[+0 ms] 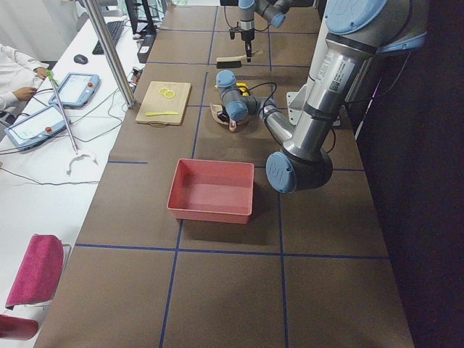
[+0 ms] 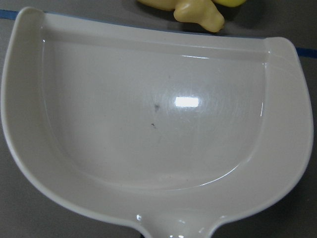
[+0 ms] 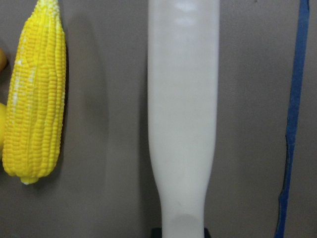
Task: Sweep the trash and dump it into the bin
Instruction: 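Lower the brush with the right gripper beside the corn cob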
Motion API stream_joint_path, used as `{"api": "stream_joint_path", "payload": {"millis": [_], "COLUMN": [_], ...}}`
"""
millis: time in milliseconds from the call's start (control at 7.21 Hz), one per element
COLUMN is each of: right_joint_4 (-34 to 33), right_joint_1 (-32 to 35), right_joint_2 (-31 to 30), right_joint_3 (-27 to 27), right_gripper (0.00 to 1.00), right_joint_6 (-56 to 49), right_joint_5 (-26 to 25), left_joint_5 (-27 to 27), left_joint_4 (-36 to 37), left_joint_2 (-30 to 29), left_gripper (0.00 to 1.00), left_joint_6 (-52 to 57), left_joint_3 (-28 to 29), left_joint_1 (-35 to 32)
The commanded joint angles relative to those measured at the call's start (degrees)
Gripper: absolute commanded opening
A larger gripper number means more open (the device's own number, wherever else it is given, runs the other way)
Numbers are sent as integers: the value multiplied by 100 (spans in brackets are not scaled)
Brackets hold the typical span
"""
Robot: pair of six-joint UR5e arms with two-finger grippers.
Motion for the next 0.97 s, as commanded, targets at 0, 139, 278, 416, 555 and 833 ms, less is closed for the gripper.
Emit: {"api": "stream_joint_path", "payload": {"millis": [0, 139, 278, 416, 555, 833], "right_joint_4": [0, -9, -9, -9, -9, -9], "right_joint_1": [-175, -333, -543, -659, -816, -879], "right_joint_2": [89, 282, 388, 520, 660, 907], "right_joint_3": [-11, -37, -133, -299, -466, -722], "right_gripper": [0, 0, 0, 0, 0, 0], "right_joint_6": [204, 563, 845, 1135, 1338, 1331], "right_joint_5": [-8, -17, -9, -8, -156, -342], "left_joint_5": [7, -2, -2, -2, -2, -2], "left_joint_4": [9, 0, 0, 0, 9, 9], "left_joint_2": [-1, -1, 8, 17, 17, 26], "left_gripper": [0, 0, 0, 0, 0, 0], "left_joint_6": [-1, -1, -1, -1, -1, -1], "left_joint_3": [5, 5, 5, -3, -21, -30], "left_joint_1": [8, 8, 0, 0, 0, 0]}}
